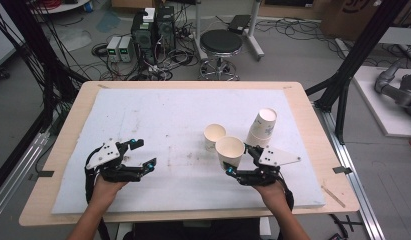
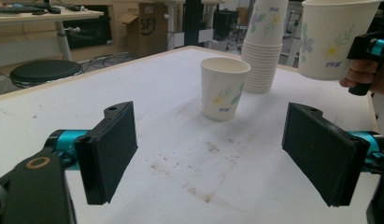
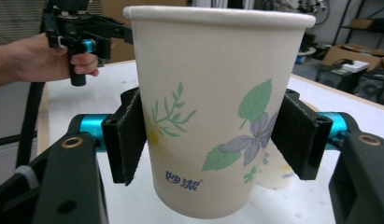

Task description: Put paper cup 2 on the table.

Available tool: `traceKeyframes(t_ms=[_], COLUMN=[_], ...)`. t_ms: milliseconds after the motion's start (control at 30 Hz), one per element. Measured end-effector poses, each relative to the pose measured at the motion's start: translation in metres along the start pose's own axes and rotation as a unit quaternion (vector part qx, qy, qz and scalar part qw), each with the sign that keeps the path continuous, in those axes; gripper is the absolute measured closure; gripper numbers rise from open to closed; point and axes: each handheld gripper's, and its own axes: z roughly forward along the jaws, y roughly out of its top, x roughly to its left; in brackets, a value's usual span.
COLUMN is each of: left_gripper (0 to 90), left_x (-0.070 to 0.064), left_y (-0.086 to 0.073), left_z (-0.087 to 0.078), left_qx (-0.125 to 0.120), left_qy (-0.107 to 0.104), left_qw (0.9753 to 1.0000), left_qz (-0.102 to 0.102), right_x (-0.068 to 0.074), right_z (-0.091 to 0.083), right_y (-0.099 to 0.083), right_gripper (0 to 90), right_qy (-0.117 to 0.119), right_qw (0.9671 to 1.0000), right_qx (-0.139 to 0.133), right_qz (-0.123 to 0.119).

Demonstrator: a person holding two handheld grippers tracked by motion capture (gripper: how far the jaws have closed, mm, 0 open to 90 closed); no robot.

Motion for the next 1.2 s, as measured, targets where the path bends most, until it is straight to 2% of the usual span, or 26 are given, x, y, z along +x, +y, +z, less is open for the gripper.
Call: traceKeyframes(t_ms=[133,267,500,700,900,1200], left_gripper=[18.0,18.0,18.1,18.1,18.2,18.4], left_x=[0.0,-0.001,-0.001,0.0,0.0,-0.001], left_y=[-0.001,-0.001,-0.002,-0.003,-0.004,-0.004], left_z=[0.0,0.0,0.002,0.003,0.003,0.004], left_qx=[0.003,0.004,0.01,0.011,0.013,0.014], left_qy=[0.003,0.003,0.001,0.003,0.002,0.002], left_qw=[1.0,1.0,1.0,0.9999,0.9999,0.9999], left_qz=[0.001,0.0,0.001,-0.001,-0.001,-0.001], right_x=[0.004,0.007,0.003,0.0,0.002,0.002], right_z=[0.012,0.022,0.031,0.047,0.065,0.077], right_y=[-0.003,-0.012,-0.025,-0.024,-0.026,-0.027], right_gripper=[32.3,32.3,32.3,32.2,32.2,32.2], right_qy=[0.02,0.03,0.032,0.036,0.041,0.046], right_qw=[0.9998,0.9993,0.9983,0.9979,0.9946,0.9888], right_qx=[0.006,0.02,0.043,0.051,0.093,0.14], right_qz=[0.004,0.007,0.022,0.018,0.023,0.025])
